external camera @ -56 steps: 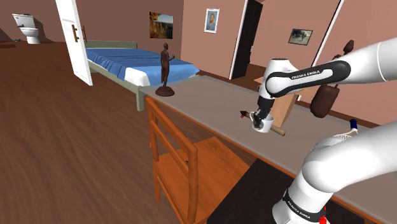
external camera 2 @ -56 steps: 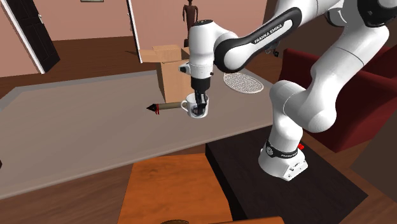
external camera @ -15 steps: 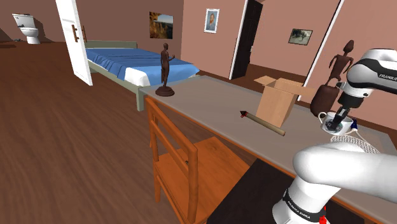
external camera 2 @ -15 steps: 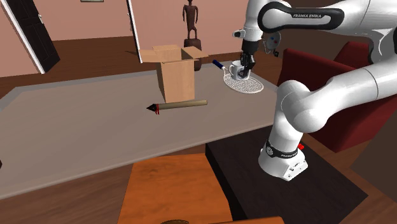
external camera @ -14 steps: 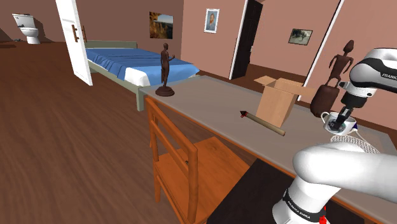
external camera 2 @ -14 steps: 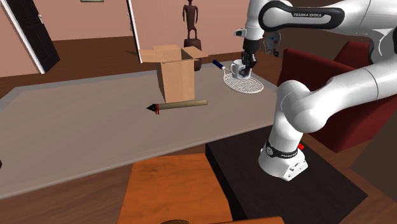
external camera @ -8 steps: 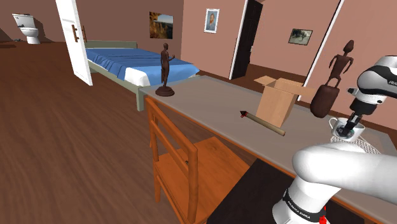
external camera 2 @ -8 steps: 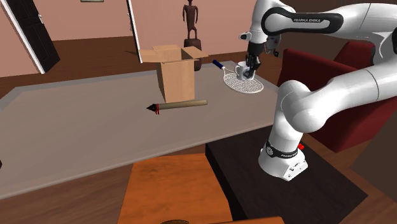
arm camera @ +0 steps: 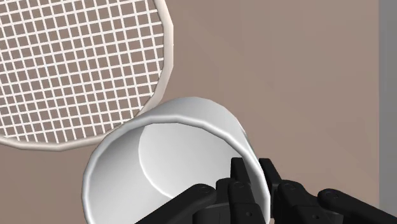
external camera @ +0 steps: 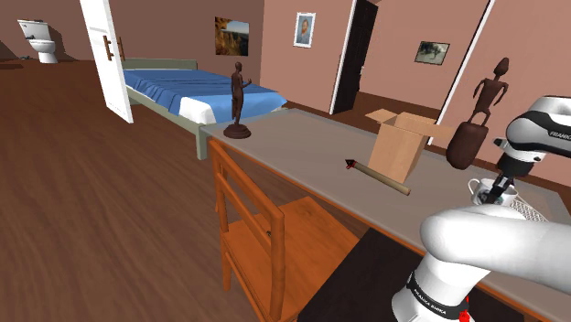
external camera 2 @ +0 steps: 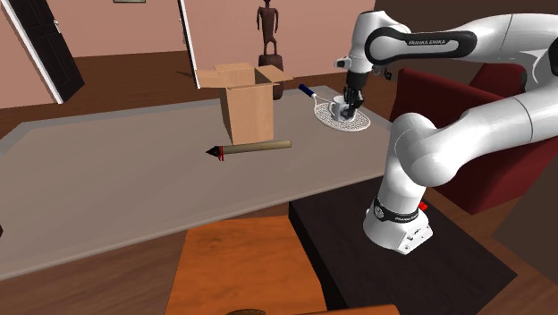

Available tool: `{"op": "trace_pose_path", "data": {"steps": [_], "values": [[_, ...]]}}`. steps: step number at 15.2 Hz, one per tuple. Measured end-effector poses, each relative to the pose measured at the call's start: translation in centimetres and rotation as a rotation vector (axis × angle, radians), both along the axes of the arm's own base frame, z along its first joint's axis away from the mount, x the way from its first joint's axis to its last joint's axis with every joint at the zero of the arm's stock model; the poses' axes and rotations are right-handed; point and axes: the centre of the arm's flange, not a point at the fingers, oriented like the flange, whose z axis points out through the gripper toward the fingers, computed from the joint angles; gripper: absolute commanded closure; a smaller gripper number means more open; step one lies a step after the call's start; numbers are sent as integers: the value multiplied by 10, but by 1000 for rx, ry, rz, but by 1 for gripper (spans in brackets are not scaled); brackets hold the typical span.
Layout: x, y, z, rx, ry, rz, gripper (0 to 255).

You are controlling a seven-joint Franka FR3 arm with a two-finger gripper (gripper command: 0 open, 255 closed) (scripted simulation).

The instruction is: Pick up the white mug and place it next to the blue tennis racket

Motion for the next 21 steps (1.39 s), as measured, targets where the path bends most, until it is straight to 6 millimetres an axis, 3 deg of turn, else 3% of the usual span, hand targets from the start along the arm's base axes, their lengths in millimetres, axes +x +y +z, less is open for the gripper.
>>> {"op": "trace_pose_path", "data": {"steps": [14, 21], "values": [[0, 1, -75, 0, 0, 0, 255], [2, 1, -84, -1, -2, 3, 255]]}}
